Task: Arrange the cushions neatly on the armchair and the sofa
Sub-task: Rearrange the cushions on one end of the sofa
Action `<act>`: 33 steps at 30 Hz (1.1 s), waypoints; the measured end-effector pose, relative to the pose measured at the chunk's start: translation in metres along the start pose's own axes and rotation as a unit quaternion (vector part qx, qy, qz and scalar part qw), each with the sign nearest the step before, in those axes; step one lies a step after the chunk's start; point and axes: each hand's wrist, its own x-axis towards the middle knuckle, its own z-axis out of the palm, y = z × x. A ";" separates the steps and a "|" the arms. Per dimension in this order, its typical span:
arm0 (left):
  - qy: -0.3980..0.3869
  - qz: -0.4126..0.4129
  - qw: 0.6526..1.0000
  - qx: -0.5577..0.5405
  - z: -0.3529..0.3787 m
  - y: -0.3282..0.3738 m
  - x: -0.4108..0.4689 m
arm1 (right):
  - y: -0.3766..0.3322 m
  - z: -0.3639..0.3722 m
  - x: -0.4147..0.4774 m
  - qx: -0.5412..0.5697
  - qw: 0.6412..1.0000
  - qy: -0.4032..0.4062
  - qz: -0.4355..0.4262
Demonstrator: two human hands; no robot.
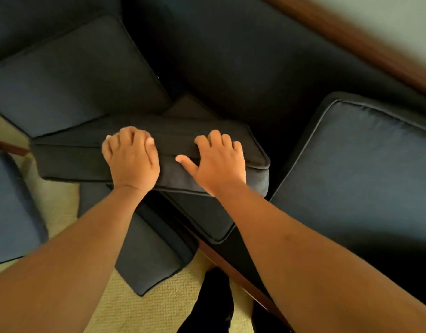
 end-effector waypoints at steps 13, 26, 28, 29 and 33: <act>-0.448 0.060 0.887 0.089 0.083 0.003 -0.092 | 0.136 0.077 -0.091 -0.045 0.941 -0.326 0.075; -0.218 0.372 0.897 -0.101 0.045 0.267 -0.020 | 0.355 -0.098 -0.128 -0.048 0.956 0.098 0.272; -0.158 0.432 0.880 -0.118 0.034 0.324 -0.012 | 0.406 -0.130 -0.148 -0.047 0.927 0.085 0.363; -0.138 0.449 0.874 -0.121 0.028 0.347 -0.007 | 0.426 -0.144 -0.155 -0.046 0.911 0.050 0.406; -0.161 0.471 0.863 -0.085 0.012 0.436 0.001 | 0.465 -0.164 -0.191 -0.054 0.890 -0.097 0.442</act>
